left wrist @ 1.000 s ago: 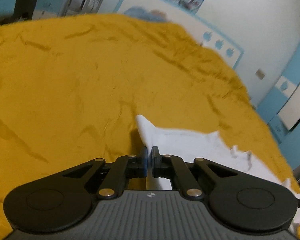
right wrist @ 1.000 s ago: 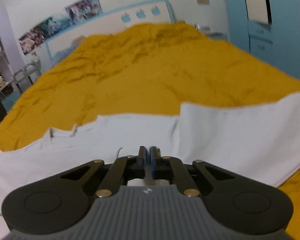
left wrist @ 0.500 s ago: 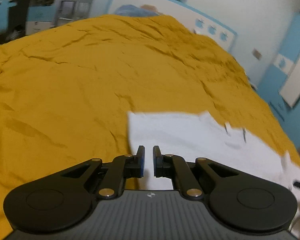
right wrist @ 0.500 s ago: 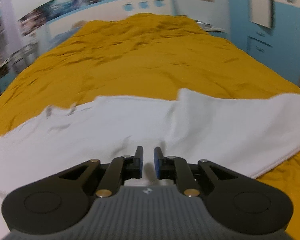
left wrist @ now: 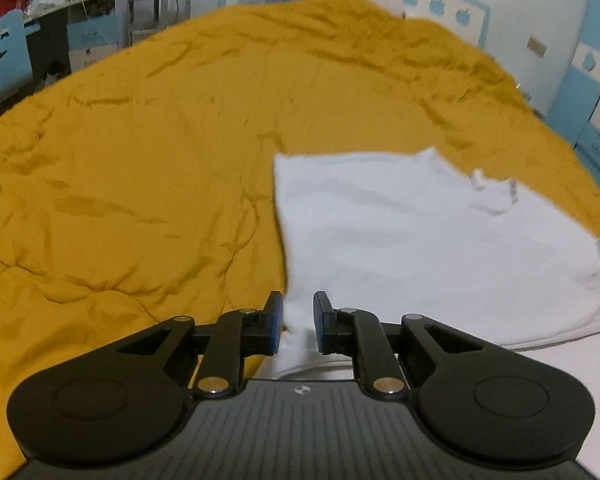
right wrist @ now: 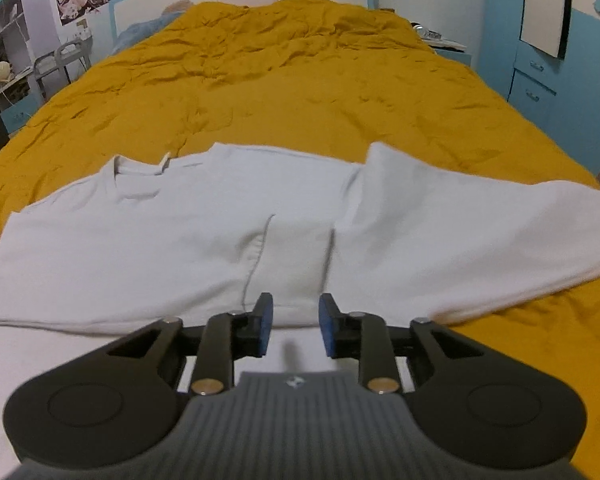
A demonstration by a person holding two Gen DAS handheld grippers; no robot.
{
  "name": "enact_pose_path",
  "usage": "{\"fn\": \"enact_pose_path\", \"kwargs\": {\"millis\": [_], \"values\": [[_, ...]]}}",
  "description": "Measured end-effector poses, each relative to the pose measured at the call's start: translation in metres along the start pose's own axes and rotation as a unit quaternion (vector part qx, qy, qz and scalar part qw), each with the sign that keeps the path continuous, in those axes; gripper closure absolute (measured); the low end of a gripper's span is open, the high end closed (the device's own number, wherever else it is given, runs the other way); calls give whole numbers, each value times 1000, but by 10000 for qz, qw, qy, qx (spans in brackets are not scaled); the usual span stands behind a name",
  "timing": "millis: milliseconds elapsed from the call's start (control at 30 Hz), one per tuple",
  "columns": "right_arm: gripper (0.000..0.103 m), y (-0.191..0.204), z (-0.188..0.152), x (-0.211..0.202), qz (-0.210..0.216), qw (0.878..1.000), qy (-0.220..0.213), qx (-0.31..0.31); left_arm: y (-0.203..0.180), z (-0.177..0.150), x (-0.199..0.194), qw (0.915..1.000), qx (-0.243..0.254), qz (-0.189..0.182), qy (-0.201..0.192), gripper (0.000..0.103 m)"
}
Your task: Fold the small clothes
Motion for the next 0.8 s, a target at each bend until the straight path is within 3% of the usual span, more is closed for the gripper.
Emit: {"fn": "enact_pose_path", "kwargs": {"millis": [233,433,700,800], "values": [[78,-41,-19,-66,-64,9998,8,175,-22,2,-42,9997,121,-175,-139,81],[76,-83,-33,-112,-315,9988,-147,351,-41,-4,-68,9984,306,-286,-389,68],[66,-144,-57,-139,-552,9929,-290,1016,-58,-17,-60,9981,286,-173,-510,66],[58,-160,-65,-137,-670,9905,-362,1149,-62,-21,-54,9984,291,-29,-493,66]]}}
Point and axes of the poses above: each gripper's, at about its wrist camera, not at the fingertips, and x roughly the way its jaws point, y to its left, z to its top, the point moved 2 cm from there along x, roughly the way its jaws point, and after that the axes turned 11 degrees about y, right-handed, at the moved point
